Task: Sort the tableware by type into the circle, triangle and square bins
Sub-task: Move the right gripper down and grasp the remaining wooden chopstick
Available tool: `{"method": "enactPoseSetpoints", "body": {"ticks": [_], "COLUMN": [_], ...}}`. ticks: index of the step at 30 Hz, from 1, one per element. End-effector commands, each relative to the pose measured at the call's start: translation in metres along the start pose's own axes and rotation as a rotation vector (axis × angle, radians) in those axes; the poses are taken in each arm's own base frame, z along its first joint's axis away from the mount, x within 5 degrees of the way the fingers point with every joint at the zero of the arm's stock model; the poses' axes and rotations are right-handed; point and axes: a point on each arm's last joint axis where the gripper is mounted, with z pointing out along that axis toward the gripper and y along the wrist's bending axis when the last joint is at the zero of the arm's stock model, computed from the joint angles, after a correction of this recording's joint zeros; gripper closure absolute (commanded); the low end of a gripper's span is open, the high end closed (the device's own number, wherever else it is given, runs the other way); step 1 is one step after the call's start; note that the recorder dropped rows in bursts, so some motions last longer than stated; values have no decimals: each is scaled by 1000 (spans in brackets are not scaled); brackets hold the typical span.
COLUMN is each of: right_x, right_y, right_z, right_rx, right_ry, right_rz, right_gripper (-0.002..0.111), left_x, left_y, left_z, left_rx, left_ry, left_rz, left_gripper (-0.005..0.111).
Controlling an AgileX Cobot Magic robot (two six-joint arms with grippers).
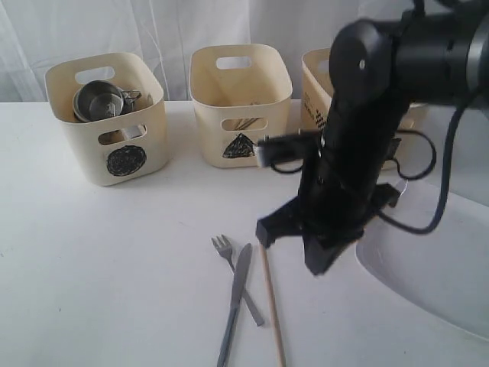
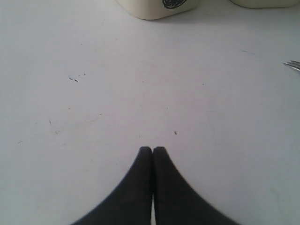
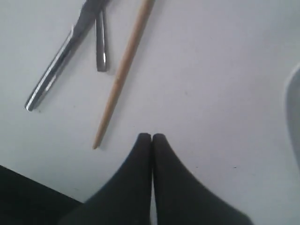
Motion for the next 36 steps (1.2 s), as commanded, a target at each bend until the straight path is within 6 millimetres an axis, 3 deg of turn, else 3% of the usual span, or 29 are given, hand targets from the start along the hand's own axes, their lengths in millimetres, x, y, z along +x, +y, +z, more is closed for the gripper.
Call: {"method": "enactPoseSetpoints", "body": {"ticks": [1, 5, 8, 11, 12, 15, 17, 27, 36], "right_x": [11, 11, 7, -7, -9, -13, -16, -24, -32], "right_y": [3, -3, 0, 1, 3, 11, 10, 0, -10], "right_z": [36, 66, 68, 64, 63, 65, 67, 97, 102], "right_rx": [-24, -26, -71, -102, -127, -217, -211, -100, 25], "right_ry": [-64, -135, -166, -325, -345, -360, -378, -291, -203], "right_rz": [50, 241, 299, 298, 286, 243, 250, 143, 77], "right_gripper": [108, 108, 108, 107, 105, 78, 71, 73, 73], "left_x": [5, 5, 5, 5, 5, 5, 5, 5, 5], "left_y": [0, 0, 0, 0, 0, 0, 0, 0, 0], "left_z": [1, 1, 1, 1, 1, 1, 1, 1, 1], "left_rx": [7, 7, 7, 7, 7, 7, 7, 7, 7], "left_ry": [27, 27, 27, 27, 27, 27, 27, 27, 27], "left_rz": [-7, -7, -7, -7, -7, -7, -7, -7, -7], "left_gripper": [107, 107, 107, 107, 107, 107, 107, 107, 107]}}
